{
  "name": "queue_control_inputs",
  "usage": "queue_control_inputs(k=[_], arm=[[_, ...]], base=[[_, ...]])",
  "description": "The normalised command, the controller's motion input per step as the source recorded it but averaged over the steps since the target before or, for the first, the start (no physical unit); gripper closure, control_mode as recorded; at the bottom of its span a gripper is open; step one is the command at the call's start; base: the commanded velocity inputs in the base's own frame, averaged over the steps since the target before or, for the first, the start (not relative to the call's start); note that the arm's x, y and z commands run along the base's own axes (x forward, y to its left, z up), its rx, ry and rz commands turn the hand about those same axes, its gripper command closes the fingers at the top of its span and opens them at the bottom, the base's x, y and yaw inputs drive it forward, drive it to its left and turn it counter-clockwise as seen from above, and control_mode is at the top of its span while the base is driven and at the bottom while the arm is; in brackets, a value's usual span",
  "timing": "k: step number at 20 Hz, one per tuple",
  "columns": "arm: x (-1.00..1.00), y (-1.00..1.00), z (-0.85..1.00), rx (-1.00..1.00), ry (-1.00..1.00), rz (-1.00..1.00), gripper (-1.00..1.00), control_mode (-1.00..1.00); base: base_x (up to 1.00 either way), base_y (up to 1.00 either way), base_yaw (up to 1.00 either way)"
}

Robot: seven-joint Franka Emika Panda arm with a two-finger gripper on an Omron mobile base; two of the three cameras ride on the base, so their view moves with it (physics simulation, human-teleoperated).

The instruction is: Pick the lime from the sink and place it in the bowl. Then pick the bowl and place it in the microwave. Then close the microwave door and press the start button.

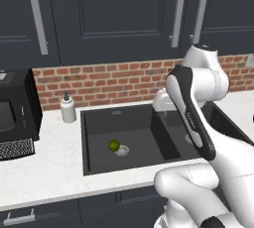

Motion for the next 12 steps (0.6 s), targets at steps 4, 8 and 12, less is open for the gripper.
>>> queue_control_inputs(k=[4,8,12], arm=[[-0.02,0.24,-0.43,0.11,0.0,0.0,-1.0,-1.0],[0.08,0.34,-0.43,0.06,0.0,0.0,-1.0,-1.0],[0.24,0.39,-0.27,0.0,0.01,0.0,-1.0,-1.0]], base=[[0.0,0.0,0.0],[0.0,0.0,0.0],[0.0,0.0,0.0]])
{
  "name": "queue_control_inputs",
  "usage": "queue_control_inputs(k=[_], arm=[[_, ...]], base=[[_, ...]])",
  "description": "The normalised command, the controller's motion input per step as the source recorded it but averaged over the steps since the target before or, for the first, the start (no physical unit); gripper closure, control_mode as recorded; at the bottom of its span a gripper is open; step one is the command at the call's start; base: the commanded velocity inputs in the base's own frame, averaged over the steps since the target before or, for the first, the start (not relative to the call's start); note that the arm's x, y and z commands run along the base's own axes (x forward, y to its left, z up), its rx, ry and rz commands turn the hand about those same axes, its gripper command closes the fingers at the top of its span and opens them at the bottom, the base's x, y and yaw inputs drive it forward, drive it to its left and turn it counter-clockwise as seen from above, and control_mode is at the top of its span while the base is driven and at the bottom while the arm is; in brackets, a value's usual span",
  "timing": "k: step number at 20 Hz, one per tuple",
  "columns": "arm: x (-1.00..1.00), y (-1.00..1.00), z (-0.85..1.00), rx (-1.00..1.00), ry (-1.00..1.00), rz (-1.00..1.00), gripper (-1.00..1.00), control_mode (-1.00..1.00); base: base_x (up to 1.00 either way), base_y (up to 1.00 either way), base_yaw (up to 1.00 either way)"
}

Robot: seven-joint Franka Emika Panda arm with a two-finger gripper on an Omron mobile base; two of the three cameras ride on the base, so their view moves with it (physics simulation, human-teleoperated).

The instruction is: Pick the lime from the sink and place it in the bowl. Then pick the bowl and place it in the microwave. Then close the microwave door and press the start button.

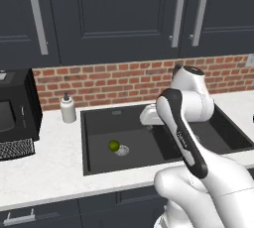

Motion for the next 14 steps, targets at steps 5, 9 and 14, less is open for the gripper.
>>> queue_control_inputs(k=[5,9,14], arm=[[0.32,0.31,-0.25,0.0,0.08,0.0,-1.0,-1.0],[0.48,0.09,-0.36,0.0,0.04,0.0,-1.0,-1.0],[0.55,0.03,-0.4,0.0,0.02,0.0,-1.0,-1.0]], base=[[0.0,0.0,0.0],[0.0,0.0,0.0],[0.0,0.0,0.0]])
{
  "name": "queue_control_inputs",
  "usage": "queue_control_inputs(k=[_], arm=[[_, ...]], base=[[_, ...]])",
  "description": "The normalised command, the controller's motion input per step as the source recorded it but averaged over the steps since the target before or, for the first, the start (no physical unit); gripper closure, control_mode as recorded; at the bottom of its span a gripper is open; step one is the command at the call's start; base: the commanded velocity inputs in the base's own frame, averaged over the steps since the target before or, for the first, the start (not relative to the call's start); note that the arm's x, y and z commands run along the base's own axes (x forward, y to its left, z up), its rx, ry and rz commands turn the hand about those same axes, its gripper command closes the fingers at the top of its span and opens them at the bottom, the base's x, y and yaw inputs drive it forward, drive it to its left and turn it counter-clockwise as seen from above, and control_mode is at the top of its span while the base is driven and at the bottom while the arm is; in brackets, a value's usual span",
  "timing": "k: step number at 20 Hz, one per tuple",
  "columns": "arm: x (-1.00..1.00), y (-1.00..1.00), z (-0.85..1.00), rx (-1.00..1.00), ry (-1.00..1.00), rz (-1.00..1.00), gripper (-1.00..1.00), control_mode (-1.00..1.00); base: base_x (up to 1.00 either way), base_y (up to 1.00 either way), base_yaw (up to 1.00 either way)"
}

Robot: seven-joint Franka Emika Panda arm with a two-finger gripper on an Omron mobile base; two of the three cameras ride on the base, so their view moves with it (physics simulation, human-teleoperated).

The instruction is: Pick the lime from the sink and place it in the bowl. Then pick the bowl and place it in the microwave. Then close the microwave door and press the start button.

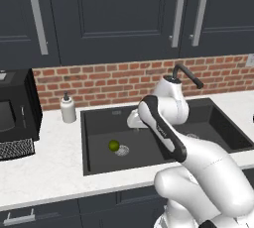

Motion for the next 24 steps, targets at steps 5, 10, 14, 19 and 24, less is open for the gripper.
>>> queue_control_inputs(k=[5,10,14,19,24], arm=[[0.47,0.11,-0.38,-0.02,0.01,0.0,-1.0,-1.0],[0.43,0.21,-0.36,-0.04,0.01,0.0,-1.0,-1.0],[0.39,0.24,-0.3,-0.04,0.07,0.0,-1.0,-1.0],[0.24,0.03,-0.27,-0.02,0.06,0.0,-1.0,-1.0],[0.13,0.01,-0.19,0.0,0.04,0.02,-1.0,-1.0]], base=[[0.0,0.0,0.0],[0.0,0.0,0.0],[0.0,0.0,0.0],[0.0,0.0,0.0],[0.0,0.0,0.0]])
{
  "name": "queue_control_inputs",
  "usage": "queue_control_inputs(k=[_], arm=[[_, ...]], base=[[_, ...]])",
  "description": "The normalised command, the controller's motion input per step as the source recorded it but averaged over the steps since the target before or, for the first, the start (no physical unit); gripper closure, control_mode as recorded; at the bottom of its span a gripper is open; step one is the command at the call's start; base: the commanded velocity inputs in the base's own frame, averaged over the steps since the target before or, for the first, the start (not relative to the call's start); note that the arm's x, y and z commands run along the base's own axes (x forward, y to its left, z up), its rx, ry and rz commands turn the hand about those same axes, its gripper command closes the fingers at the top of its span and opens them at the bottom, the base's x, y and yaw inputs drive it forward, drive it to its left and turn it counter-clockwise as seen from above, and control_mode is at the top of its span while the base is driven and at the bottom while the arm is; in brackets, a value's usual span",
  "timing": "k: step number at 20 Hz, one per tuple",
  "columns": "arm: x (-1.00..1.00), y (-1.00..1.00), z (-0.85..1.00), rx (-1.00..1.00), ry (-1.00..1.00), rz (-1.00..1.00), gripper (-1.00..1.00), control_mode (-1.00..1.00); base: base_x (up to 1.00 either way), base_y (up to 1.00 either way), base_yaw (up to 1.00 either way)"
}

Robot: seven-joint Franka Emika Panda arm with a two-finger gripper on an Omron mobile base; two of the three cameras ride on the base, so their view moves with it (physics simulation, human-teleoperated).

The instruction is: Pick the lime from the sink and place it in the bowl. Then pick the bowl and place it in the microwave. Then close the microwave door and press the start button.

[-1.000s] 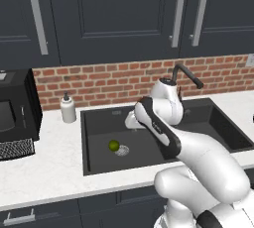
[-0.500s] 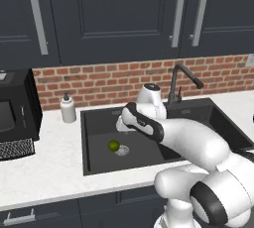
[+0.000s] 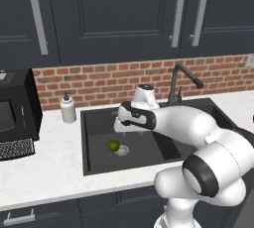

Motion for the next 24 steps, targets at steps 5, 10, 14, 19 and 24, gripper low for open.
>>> queue_control_inputs(k=[5,10,14,19,24], arm=[[0.14,0.08,-0.28,-0.02,0.01,0.0,-1.0,-1.0],[0.13,0.19,-0.35,-0.04,0.0,0.0,-1.0,-1.0],[0.11,0.13,-0.31,-0.03,0.0,0.0,-1.0,-1.0],[0.17,0.06,-0.24,-0.01,0.0,0.0,-1.0,-1.0],[0.23,0.03,-0.24,0.0,0.0,0.0,-1.0,-1.0]], base=[[0.0,0.0,0.0],[0.0,0.0,0.0],[0.0,0.0,0.0],[0.0,0.0,0.0],[0.0,0.0,0.0]])
